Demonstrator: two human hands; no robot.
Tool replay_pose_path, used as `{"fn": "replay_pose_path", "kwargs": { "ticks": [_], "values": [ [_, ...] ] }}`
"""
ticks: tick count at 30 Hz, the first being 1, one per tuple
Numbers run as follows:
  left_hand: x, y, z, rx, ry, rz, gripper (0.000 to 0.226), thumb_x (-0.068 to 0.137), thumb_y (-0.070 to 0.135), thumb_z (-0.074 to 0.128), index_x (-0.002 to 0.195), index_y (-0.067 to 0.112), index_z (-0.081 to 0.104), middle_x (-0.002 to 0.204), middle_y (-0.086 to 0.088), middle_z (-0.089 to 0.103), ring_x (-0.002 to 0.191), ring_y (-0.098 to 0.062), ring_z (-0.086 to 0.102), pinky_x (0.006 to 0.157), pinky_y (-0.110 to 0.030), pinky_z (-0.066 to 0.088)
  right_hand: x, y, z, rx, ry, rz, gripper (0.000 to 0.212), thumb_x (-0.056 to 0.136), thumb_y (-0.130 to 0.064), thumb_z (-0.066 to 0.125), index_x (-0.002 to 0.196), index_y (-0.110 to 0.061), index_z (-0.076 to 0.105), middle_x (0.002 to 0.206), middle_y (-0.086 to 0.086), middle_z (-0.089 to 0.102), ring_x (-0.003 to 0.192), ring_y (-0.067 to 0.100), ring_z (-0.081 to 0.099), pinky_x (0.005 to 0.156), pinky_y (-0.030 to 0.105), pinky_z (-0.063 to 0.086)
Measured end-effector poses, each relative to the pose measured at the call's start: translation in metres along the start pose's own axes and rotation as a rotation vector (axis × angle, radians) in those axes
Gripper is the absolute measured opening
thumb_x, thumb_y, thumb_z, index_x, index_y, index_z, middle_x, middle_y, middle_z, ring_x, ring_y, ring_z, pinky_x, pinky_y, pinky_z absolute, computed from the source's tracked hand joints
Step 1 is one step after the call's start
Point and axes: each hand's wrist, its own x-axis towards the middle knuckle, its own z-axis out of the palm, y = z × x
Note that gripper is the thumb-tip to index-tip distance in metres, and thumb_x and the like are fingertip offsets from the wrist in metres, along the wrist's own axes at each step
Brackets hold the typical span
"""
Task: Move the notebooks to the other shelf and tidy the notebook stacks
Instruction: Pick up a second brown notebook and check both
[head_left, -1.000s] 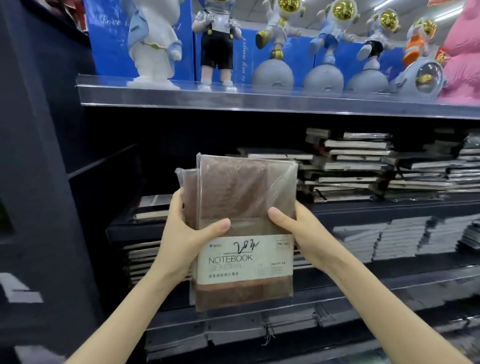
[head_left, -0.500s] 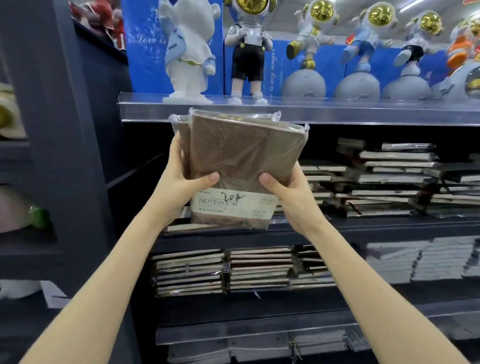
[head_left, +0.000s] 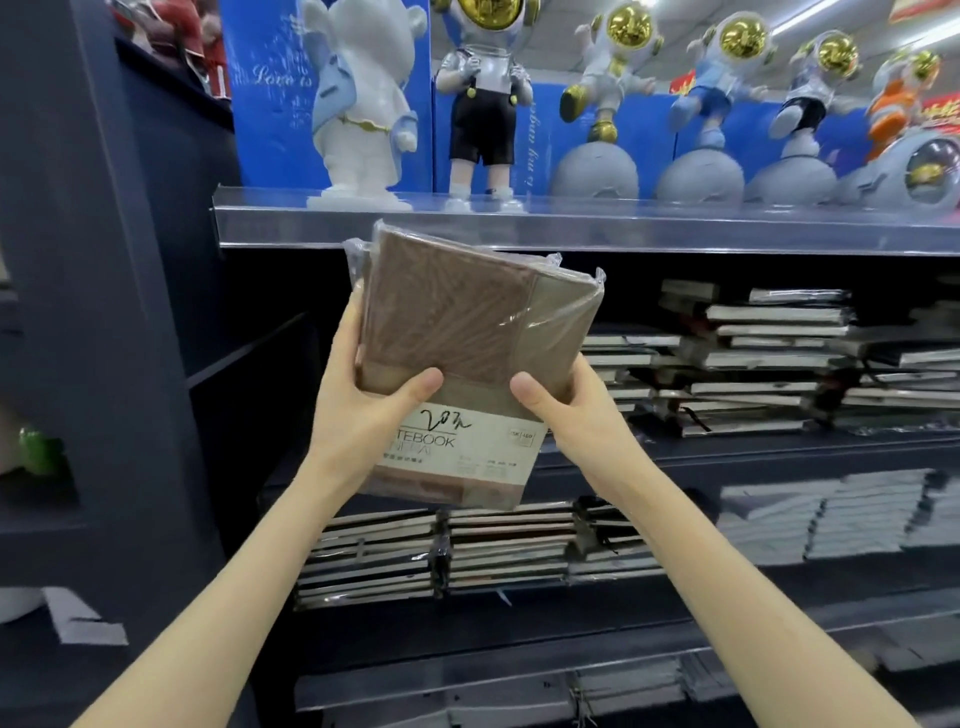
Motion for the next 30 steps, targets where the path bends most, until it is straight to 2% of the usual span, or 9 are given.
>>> {"fn": "replay_pose_path", "kwargs": {
  "ticks": [3, 6, 9, 13, 16, 20, 24, 26, 30],
  "values": [
    [-0.02, 0.008, -0.014, 0.001, 0.04, -0.085, 0.087, 0.07, 0.013, 0.079, 0.144, 0.027, 0.035, 0.13, 0.017, 0.055, 0.118, 0.0, 0.053, 0.096, -0.018, 0.044, -0.008, 0.004, -0.031, -0.121, 0.079, -0.016, 0.061, 0.085, -0.057, 0.047, 0.135, -0.02, 0.05, 0.131, -0.007, 0.059, 0.122, 0.008, 0.053, 0.104, 0.029, 0.043],
    [-0.041, 0.015, -0.03, -0.012, 0.088, -0.298, 0.069, 0.069, 0.023, 0.081, 0.129, 0.039, 0.05, 0.118, 0.01, 0.066, 0.103, -0.014, 0.066, 0.09, -0.04, 0.052, 0.005, 0.019, -0.065, -0.571, 0.261, 0.042, 0.057, 0.096, -0.045, 0.043, 0.145, -0.018, 0.036, 0.147, -0.004, 0.041, 0.136, 0.012, 0.036, 0.114, 0.033, 0.028],
    [-0.059, 0.014, -0.039, -0.085, 0.11, -0.499, 0.051, 0.073, 0.016, 0.076, 0.114, 0.04, 0.059, 0.101, -0.001, 0.073, 0.081, -0.026, 0.072, 0.076, -0.049, 0.056, 0.04, 0.04, -0.082, -1.131, 0.19, -0.019, 0.063, 0.097, -0.047, 0.041, 0.147, -0.011, 0.03, 0.154, 0.007, 0.032, 0.144, 0.023, 0.023, 0.116, 0.043, 0.018],
    [-0.066, 0.014, -0.045, -0.031, 0.179, -0.563, 0.049, 0.072, 0.012, 0.078, 0.096, 0.05, 0.059, 0.094, -0.002, 0.074, 0.077, -0.029, 0.072, 0.075, -0.05, 0.056, 0.078, 0.045, -0.085, -1.361, 0.066, 0.102, 0.072, 0.092, -0.061, 0.035, 0.149, -0.018, 0.026, 0.157, 0.004, 0.026, 0.145, 0.025, 0.016, 0.116, 0.053, 0.003],
    [-0.061, 0.018, -0.052, -0.032, 0.218, -0.599, 0.04, 0.075, 0.016, 0.076, 0.101, 0.041, 0.061, 0.093, -0.004, 0.074, 0.074, -0.029, 0.072, 0.068, -0.049, 0.058, 0.073, 0.041, -0.082, -1.409, 0.109, -0.014, 0.069, 0.085, -0.067, 0.045, 0.136, -0.021, 0.049, 0.14, 0.005, 0.05, 0.131, 0.032, 0.039, 0.112, 0.055, 0.014],
    [-0.053, 0.021, -0.066, -0.045, 0.239, -0.614, 0.042, 0.075, 0.019, 0.077, 0.112, 0.031, 0.061, 0.095, -0.006, 0.074, 0.076, -0.029, 0.072, 0.059, -0.042, 0.057, 0.035, 0.03, -0.086, -1.359, 0.216, -0.494, 0.05, 0.074, -0.053, 0.059, 0.109, -0.019, 0.068, 0.1, 0.0, 0.067, 0.093, 0.031, 0.057, 0.089, 0.045, 0.034],
    [-0.052, 0.019, -0.075, -0.047, 0.247, -0.637, 0.04, 0.073, 0.02, 0.079, 0.108, 0.029, 0.063, 0.095, -0.007, 0.074, 0.078, -0.031, 0.072, 0.062, -0.047, 0.057, 0.014, 0.021, -0.094, -1.378, 0.208, -0.658, 0.039, 0.077, -0.026, 0.064, 0.115, -0.019, 0.068, 0.109, 0.003, 0.071, 0.097, 0.033, 0.064, 0.09, 0.047, 0.045],
    [-0.055, 0.017, -0.075, -0.062, 0.233, -0.65, 0.04, 0.073, 0.02, 0.078, 0.109, 0.027, 0.062, 0.096, -0.009, 0.074, 0.078, -0.032, 0.072, 0.061, -0.047, 0.057, 0.003, 0.025, -0.09, -1.316, 0.206, -0.673, 0.044, 0.071, -0.007, 0.061, 0.113, -0.013, 0.07, 0.109, 0.01, 0.071, 0.096, 0.036, 0.067, 0.081, 0.046, 0.054],
    [-0.055, 0.009, -0.066, -0.125, 0.23, -0.689, 0.04, 0.075, 0.02, 0.077, 0.111, 0.025, 0.06, 0.099, -0.009, 0.073, 0.08, -0.03, 0.072, 0.061, -0.044, 0.057, -0.024, 0.039, -0.071, -1.281, 0.314, -0.806, 0.038, 0.081, -0.001, 0.048, 0.111, -0.008, 0.071, 0.11, 0.012, 0.071, 0.096, 0.037, 0.068, 0.08, 0.047, 0.055]
  ]
}}
